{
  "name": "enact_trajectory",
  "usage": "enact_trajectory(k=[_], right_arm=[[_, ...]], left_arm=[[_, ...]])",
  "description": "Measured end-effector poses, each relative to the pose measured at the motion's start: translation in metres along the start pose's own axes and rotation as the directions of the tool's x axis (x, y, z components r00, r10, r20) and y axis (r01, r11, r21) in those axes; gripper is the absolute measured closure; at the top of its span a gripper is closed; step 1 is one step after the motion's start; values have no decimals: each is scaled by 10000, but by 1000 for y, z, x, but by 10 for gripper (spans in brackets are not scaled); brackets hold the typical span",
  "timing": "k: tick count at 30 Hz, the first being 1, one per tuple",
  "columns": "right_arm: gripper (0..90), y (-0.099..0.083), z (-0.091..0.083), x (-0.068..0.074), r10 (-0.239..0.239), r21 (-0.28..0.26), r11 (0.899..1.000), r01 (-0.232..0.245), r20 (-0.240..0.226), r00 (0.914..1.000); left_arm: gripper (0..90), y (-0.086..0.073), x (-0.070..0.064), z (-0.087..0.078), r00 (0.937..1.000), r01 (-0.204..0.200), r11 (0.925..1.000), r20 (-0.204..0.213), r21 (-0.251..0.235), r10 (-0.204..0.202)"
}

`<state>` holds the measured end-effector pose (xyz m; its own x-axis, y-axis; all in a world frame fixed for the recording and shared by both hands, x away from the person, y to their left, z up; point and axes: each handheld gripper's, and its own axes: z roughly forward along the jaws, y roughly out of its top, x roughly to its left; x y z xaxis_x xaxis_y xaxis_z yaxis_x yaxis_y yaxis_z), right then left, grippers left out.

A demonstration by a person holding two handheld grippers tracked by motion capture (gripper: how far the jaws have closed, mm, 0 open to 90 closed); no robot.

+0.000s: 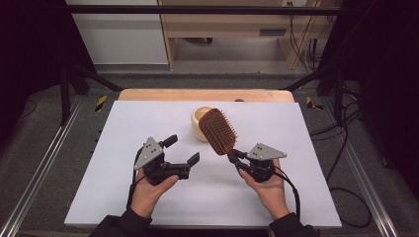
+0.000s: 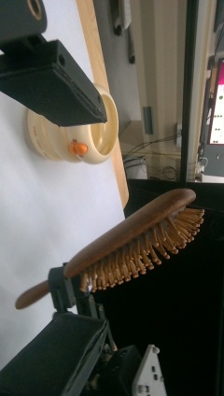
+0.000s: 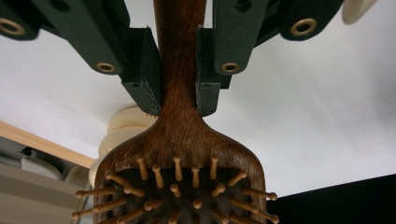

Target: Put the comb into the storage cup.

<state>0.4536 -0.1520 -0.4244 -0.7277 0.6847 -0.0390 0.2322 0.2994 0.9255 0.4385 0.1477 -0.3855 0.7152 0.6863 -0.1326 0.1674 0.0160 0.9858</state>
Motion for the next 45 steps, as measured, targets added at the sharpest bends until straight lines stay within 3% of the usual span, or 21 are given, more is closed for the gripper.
enact_trajectory(k=[10,29,34,45], right_arm=[[730,1,4,11,2,-174,9998,-3,-63,10000],[729,1,3,24,-183,-513,9985,175,-145,9997],[729,1,1,26,-174,-620,9979,167,-105,9998],[729,2,0,32,-261,-819,9963,244,-199,9995]], left_arm=[[30,8,-3,8,9977,557,9983,403,-187,-549],[29,8,-10,17,9938,941,9954,608,-206,-927],[33,12,-10,18,9892,1304,9913,693,-192,-1288],[45,18,-16,23,9927,1041,9944,635,-181,-1027]])
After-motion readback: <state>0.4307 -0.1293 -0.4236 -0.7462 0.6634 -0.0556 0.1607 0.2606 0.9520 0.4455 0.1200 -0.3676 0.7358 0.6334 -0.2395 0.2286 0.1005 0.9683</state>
